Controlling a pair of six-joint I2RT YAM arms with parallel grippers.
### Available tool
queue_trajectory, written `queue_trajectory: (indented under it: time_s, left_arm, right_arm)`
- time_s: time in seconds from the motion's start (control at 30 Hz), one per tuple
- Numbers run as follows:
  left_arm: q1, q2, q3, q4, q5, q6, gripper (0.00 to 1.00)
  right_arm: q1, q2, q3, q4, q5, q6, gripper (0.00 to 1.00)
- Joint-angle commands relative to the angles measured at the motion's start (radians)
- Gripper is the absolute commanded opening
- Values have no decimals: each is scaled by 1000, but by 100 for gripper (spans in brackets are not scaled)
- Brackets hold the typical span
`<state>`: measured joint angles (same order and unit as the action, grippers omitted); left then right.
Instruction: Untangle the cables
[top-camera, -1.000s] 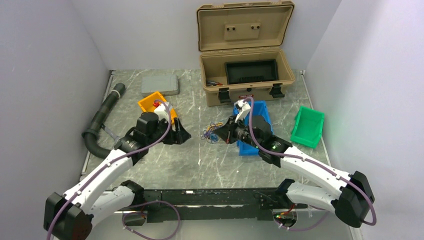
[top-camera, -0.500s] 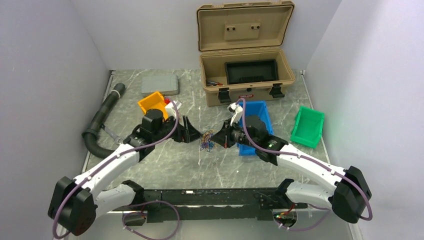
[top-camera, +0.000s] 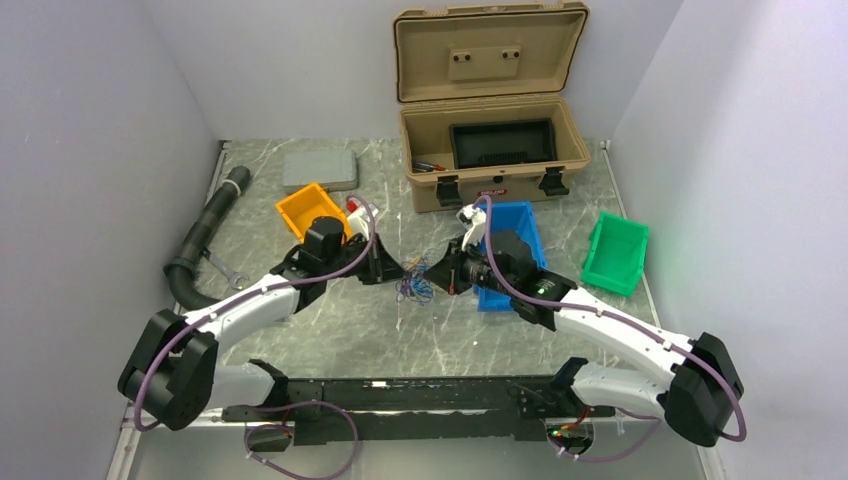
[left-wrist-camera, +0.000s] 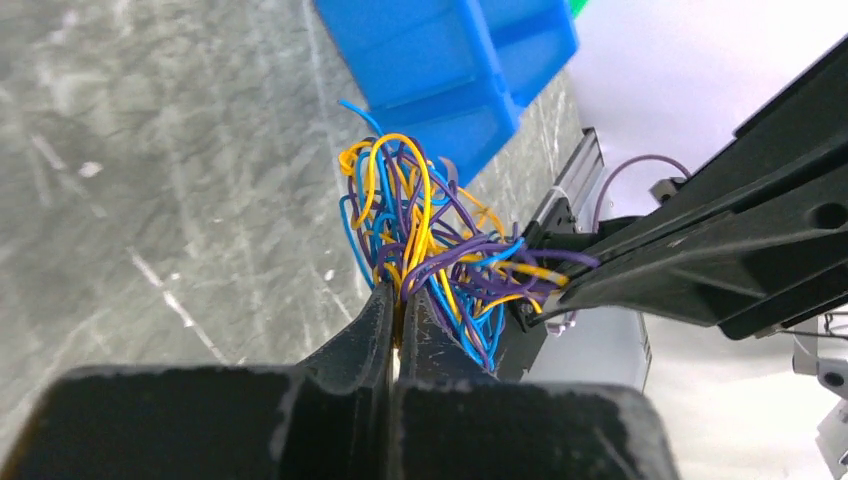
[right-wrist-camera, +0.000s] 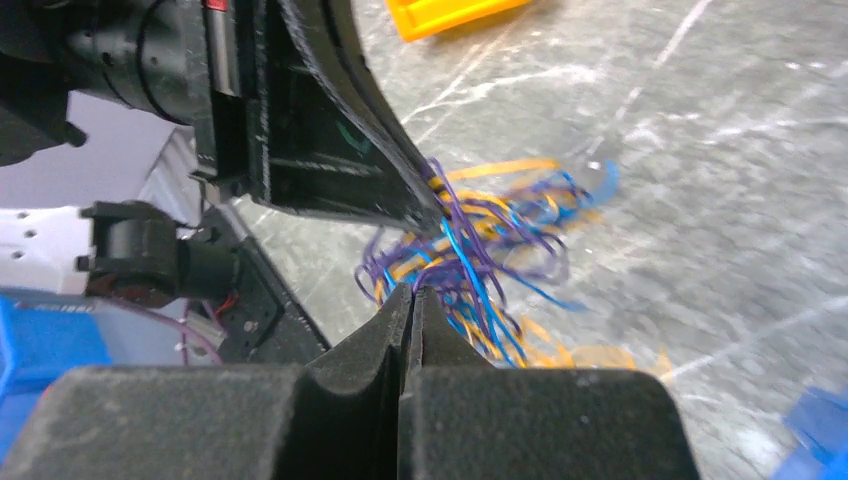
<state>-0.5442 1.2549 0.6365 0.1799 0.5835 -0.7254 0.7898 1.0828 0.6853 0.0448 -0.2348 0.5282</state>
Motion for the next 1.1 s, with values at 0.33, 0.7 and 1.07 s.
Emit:
queue_trajectory:
  time_s: [0.33, 0.7, 1.07]
  left_arm:
    - [185, -202, -67, -220, -109, 134, 0]
    - [142, -284, -52, -29, 191, 171, 0]
    - [82, -303, -26, 88, 312, 118, 0]
  right_arm:
    - [-63, -404, -69, -305, 647, 155, 0]
    - [-66, -240, -26, -61, -35, -89, 85]
    - [-57, -110, -44, 214, -427, -90, 85]
